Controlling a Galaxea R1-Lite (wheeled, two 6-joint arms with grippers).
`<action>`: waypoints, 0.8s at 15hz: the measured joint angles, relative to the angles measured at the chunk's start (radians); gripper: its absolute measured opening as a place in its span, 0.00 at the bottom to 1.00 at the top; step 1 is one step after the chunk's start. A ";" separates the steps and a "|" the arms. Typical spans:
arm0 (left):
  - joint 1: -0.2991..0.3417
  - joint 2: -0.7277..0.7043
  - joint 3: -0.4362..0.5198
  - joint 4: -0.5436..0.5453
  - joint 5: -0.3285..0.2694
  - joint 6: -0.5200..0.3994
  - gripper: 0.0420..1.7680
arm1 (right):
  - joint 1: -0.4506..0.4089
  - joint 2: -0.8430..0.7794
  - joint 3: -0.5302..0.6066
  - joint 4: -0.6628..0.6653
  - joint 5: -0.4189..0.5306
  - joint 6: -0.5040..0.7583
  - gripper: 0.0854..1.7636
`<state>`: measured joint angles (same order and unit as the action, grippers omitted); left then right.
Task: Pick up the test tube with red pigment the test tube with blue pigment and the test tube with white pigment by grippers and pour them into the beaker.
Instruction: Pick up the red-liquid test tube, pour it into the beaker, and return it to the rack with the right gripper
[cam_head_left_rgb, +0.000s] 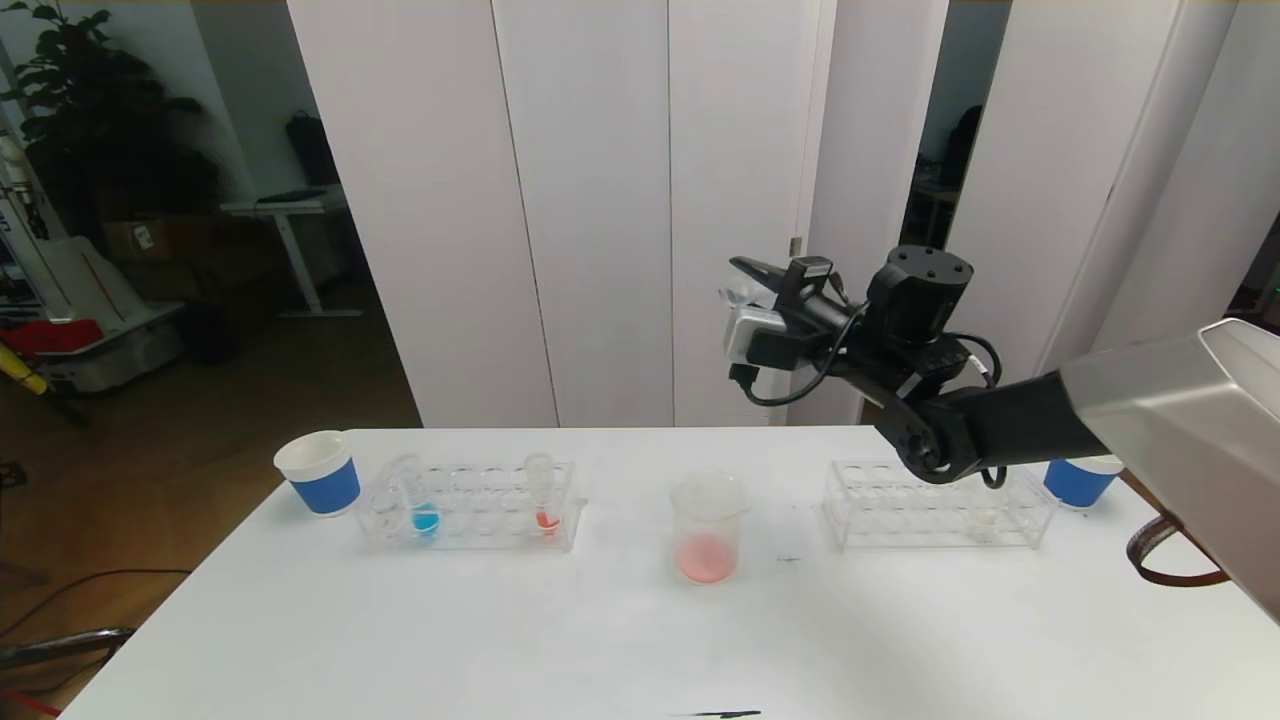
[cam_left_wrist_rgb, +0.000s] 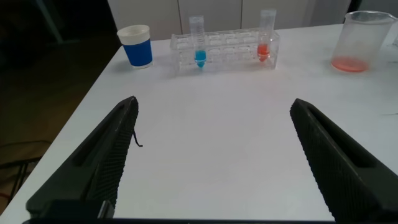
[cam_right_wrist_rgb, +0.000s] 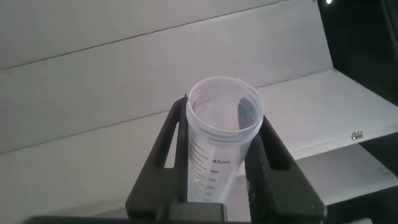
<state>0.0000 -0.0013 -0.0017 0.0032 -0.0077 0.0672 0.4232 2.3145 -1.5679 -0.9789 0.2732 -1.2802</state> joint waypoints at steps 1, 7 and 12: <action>0.000 0.000 0.000 0.000 0.000 0.000 0.99 | 0.007 -0.002 0.001 -0.006 -0.067 0.083 0.30; 0.000 0.000 0.000 0.000 0.000 0.000 0.99 | 0.033 -0.015 0.010 0.004 -0.424 0.622 0.30; 0.000 0.000 0.000 0.000 0.000 0.000 0.99 | 0.037 -0.041 0.120 0.107 -0.521 0.928 0.30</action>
<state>0.0000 -0.0013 -0.0017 0.0032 -0.0077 0.0672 0.4604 2.2736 -1.4481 -0.8717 -0.2477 -0.3526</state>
